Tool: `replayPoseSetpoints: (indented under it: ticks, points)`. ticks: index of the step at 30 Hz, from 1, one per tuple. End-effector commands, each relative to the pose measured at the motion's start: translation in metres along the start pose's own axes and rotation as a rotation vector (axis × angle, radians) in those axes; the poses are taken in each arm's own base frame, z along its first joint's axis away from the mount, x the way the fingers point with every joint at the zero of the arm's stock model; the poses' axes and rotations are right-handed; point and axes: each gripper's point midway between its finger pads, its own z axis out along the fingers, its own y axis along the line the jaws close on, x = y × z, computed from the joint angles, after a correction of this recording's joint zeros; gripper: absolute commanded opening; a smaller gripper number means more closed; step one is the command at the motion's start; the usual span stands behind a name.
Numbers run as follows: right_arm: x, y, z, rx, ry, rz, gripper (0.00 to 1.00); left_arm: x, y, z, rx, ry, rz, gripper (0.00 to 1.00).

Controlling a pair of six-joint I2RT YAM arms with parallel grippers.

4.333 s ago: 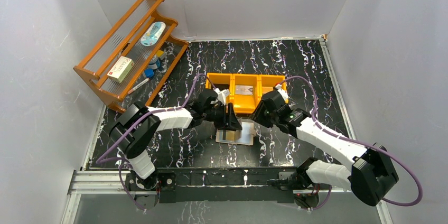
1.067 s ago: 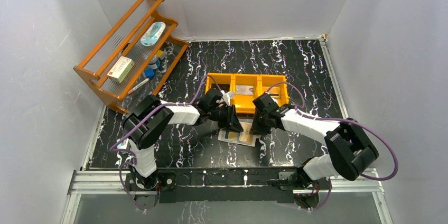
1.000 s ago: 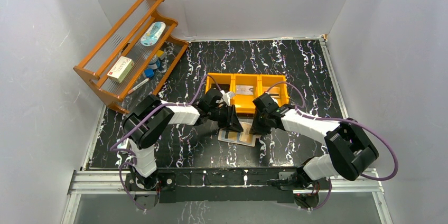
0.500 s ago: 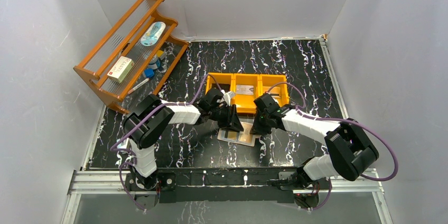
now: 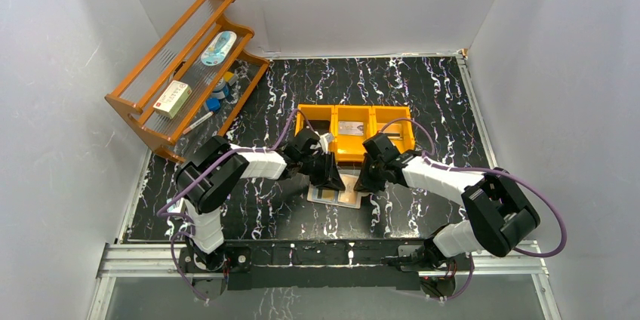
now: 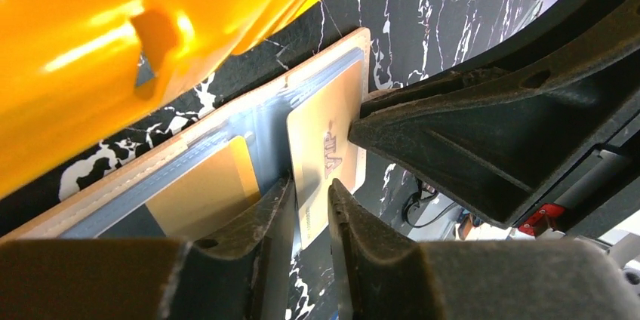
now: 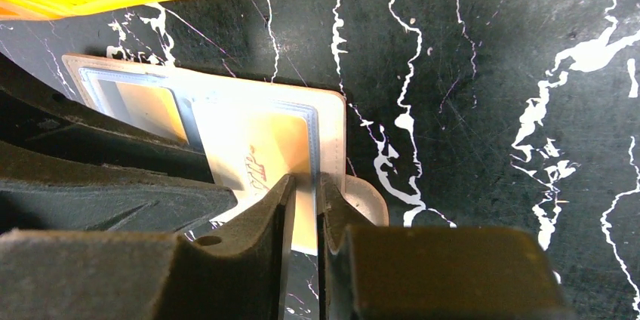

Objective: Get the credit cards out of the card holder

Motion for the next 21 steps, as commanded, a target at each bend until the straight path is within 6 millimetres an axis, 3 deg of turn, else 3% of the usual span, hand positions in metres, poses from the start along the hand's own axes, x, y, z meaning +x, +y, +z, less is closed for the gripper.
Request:
replayPoseSetpoints:
  ticks: [1,4,21]
  points:
    - [0.013,-0.005,0.012,0.009,0.043,0.005,0.23,0.015,0.000,-0.007,-0.026,0.018,0.000,0.18]
    - [0.013,-0.006,0.012,0.012,0.046,0.004,0.22,0.012,-0.002,-0.009,-0.025,0.000,0.009,0.08]
    - [0.013,-0.014,0.013,0.055,0.044,0.000,0.14,0.010,-0.002,-0.024,-0.076,-0.034,0.036,0.08]
